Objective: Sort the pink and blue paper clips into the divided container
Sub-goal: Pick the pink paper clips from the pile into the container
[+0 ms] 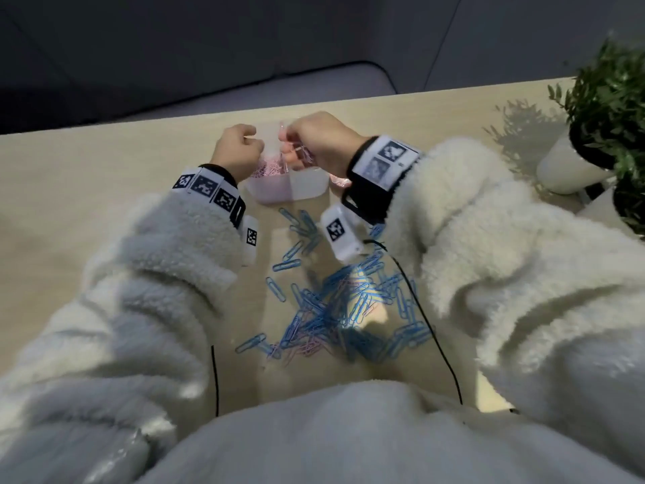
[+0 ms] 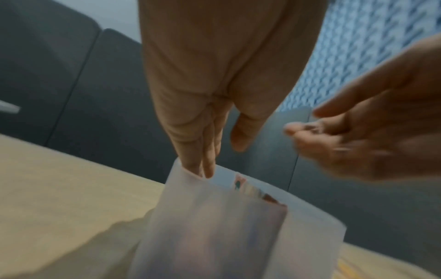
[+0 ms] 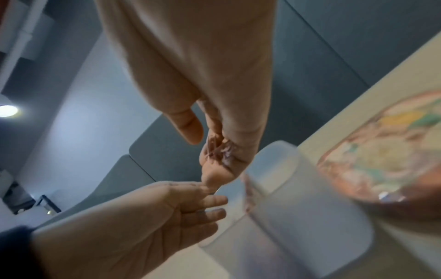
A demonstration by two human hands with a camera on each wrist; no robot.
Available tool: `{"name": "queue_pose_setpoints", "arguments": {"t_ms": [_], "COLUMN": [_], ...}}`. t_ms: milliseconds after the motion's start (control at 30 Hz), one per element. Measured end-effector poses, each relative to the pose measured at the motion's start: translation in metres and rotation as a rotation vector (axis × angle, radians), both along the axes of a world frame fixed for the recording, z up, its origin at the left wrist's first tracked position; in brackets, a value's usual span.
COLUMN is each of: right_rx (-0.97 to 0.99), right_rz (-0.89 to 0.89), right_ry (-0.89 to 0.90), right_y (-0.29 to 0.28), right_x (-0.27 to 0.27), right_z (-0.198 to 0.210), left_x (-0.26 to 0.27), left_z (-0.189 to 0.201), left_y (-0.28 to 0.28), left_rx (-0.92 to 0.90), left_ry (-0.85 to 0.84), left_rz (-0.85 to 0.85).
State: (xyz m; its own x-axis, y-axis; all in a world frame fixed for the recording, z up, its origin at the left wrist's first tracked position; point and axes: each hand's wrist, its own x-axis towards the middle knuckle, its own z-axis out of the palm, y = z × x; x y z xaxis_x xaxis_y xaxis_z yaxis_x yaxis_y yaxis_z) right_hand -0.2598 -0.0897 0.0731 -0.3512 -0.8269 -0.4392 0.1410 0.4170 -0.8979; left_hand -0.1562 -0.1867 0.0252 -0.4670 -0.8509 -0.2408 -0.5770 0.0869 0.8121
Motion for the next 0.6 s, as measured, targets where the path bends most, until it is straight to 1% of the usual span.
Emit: {"name": "queue_pose_setpoints", "arguments": {"t_ms": [33, 133, 167, 233, 267, 300, 333, 400, 467, 533, 600], "right_rx": [-0.012, 0.009, 0.032, 0.061, 0.052, -0.001, -0.049, -0.081, -0.065, -0.035, 0.036], "right_rz": [-0.037, -0.117, -0.118, -0.116, -0.099, -0.073, -0.034, -0.079, -0.085, 0.013, 0.163], "right_ry": [-0.039, -0.052, -0.086, 0.004, -0.004, -0.054, -0.043, -0.005, 0.159, 0.278, 0.381], "right_y": [-0.01, -0.03, -0.034, -0.033, -0.031, -0.024, -0.013, 0.014, 0.055, 0.1, 0.139], "right_x": [0.007, 0.021, 0.024, 0.021, 0.017, 0.013, 0.009, 0.0, -0.009, -0.018, -0.024], "right_z": [0.001, -0.001, -0.004, -0.009, -0.008, -0.008, -0.007, -0.012, -0.023, -0.043, -0.064], "left_x": [0.005, 0.026, 0.034, 0.051, 0.06, 0.068, 0.076, 0.088, 0.095, 0.095, 0.089], "left_z": [0.0, 0.001, 0.001, -0.003, -0.003, -0.004, -0.008, -0.017, -0.029, -0.04, -0.049], "left_y": [0.0, 0.01, 0.018, 0.035, 0.044, 0.055, 0.064, 0.084, 0.105, 0.125, 0.142], "left_rx": [0.001, 0.001, -0.025, -0.141, -0.197, -0.227, -0.238, -0.213, -0.156, -0.107, -0.082], "left_ry": [0.05, 0.199, 0.221, 0.235, 0.232, 0.223, 0.209, 0.166, 0.095, 0.005, -0.048], "left_rz": [0.011, 0.091, 0.098, 0.066, 0.046, 0.025, -0.001, -0.078, -0.203, -0.338, -0.451]}}
